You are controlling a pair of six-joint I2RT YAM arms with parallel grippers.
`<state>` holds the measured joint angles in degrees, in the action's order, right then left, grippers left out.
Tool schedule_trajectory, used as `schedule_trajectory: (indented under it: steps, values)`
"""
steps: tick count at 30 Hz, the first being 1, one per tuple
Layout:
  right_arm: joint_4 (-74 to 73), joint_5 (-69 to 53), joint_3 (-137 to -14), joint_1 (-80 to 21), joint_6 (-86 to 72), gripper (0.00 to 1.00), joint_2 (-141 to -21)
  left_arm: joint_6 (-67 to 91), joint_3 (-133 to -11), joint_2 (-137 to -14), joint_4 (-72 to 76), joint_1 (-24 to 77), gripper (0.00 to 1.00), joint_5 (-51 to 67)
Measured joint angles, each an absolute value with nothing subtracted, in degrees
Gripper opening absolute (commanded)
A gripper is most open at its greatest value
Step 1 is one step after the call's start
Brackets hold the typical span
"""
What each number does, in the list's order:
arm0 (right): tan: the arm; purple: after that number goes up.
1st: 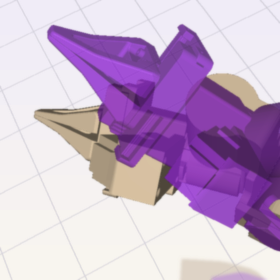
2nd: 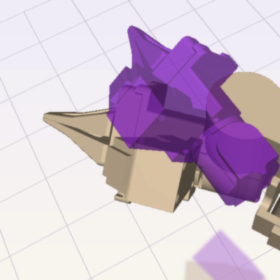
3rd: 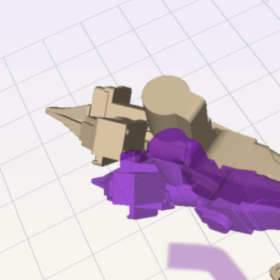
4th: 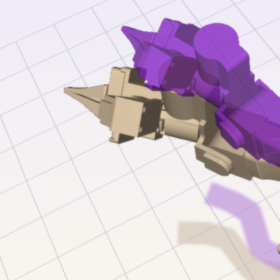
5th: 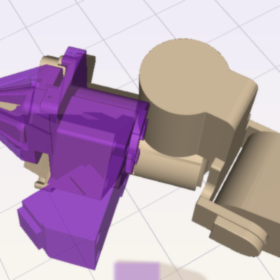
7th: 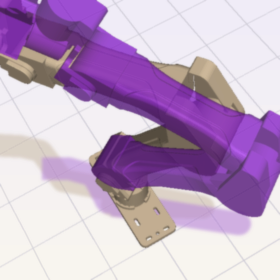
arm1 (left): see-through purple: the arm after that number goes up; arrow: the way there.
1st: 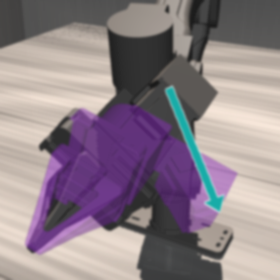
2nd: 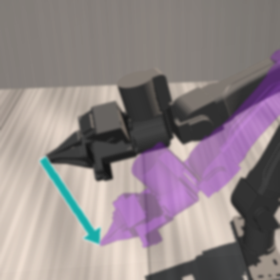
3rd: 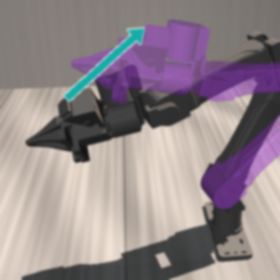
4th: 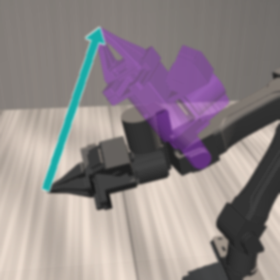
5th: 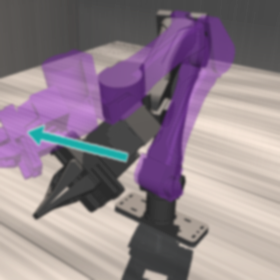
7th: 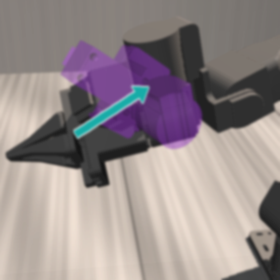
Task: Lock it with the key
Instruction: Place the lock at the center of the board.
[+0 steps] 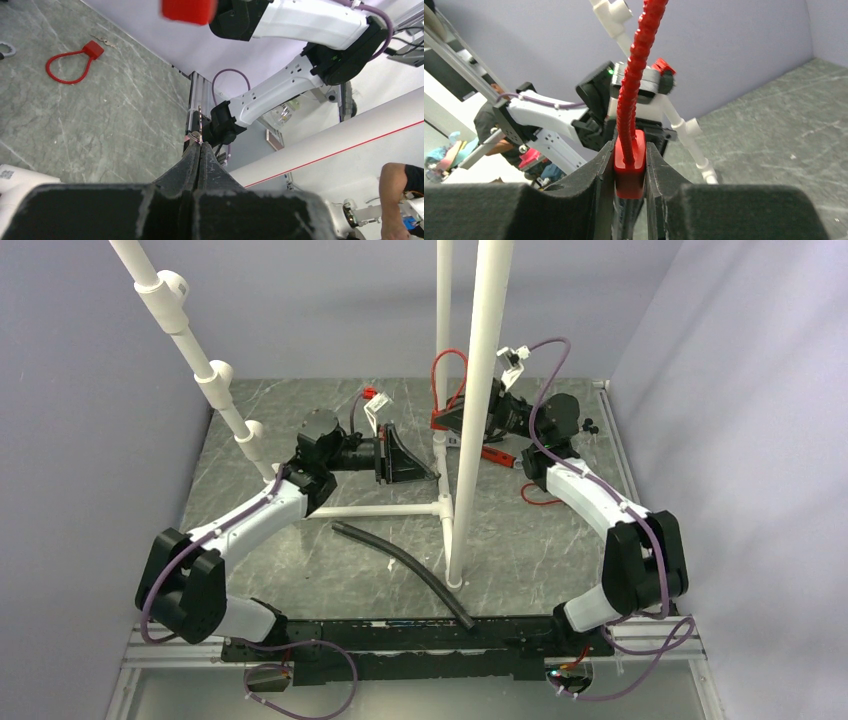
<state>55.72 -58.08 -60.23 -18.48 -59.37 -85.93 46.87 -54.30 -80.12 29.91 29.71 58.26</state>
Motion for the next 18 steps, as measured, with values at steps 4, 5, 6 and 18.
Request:
schedule_trajectory:
  steps: [4, 5, 6, 18]
  values:
    - [44.42, -62.81, -57.3, -15.18, -51.83, 0.0, -82.61, 40.82, -54.33, -78.37, 23.42, 29.71, 0.0, 58.13]
    - [39.57, -64.1, -57.21, -14.02, -48.16, 0.0, -81.65, 39.22, -54.35, -78.08, 21.47, 29.71, 0.0, 58.06]
    - [32.91, -65.41, -57.32, -12.6, -42.94, 0.0, -80.38, 37.54, -54.35, -77.95, 19.68, 29.71, 0.0, 58.06]
    - [-58.98, -52.21, -65.56, 7.03, 46.59, 0.0, -80.03, 29.54, -54.37, -77.95, 10.66, 29.71, 0.0, 58.0]
